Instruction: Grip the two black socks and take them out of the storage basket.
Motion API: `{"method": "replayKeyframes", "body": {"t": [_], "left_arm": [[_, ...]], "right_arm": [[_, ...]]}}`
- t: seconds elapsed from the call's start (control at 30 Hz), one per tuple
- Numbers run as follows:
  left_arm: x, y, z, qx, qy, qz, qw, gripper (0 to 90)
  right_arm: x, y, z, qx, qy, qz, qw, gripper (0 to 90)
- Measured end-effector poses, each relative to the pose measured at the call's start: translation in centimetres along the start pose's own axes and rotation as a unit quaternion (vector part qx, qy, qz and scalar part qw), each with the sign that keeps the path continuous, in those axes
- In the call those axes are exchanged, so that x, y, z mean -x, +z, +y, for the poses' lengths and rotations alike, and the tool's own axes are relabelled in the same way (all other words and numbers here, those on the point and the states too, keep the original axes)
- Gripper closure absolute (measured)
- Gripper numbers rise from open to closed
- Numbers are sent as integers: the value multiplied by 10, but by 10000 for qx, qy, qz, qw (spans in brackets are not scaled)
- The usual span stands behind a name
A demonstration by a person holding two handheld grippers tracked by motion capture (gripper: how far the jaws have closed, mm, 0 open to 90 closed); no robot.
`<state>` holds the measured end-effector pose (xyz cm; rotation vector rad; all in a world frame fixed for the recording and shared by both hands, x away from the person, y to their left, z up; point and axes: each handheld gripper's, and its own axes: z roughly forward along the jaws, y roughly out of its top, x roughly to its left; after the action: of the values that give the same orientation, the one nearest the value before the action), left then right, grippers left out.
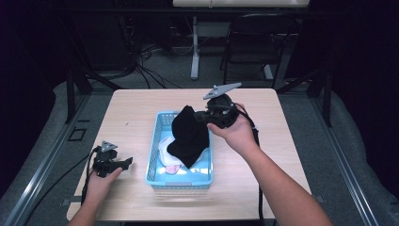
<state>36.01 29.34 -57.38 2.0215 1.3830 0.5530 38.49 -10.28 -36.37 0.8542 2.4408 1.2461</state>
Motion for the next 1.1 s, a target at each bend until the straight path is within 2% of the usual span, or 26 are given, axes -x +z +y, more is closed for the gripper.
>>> {"method": "replayKeyframes", "body": {"t": [0.13,0.23,0.3,0.43,0.47,0.53,0.57,0.6,0.7,0.83,0.9,1.1], "left_arm": [[0,0,0,1,5,6,10000,276],[1,1,0,9,13,22,10000,276],[1,1,0,7,15,23,10000,276],[1,1,0,5,15,30,10000,276],[1,1,0,4,14,30,10000,276],[1,1,0,3,10,30,10000,276],[1,1,0,2,11,31,10000,276],[1,1,0,1,15,40,10000,276],[1,1,-1,-3,13,32,10000,276],[1,1,-1,-13,12,31,10000,276],[1,1,-1,-19,11,30,10000,276],[1,2,-1,-27,14,37,10000,276]], "right_arm": [[9,-17,-9,53,69,-145,9999,877],[21,-35,-20,130,219,-327,9991,877],[27,-43,-26,83,273,-435,9986,876],[34,-53,-36,65,347,-589,9976,876],[38,-59,-44,87,399,-692,9968,877],[41,-62,-48,80,426,-733,9964,877],[44,-66,-57,61,494,-803,9955,877],[44,-66,-57,61,494,-803,9955,877],[47,-69,-75,54,644,-872,9941,877],[48,-70,-89,50,715,-939,9930,877],[49,-68,-102,9,825,-938,9922,877],[50,-61,-122,-36,990,-956,9905,877]]}}
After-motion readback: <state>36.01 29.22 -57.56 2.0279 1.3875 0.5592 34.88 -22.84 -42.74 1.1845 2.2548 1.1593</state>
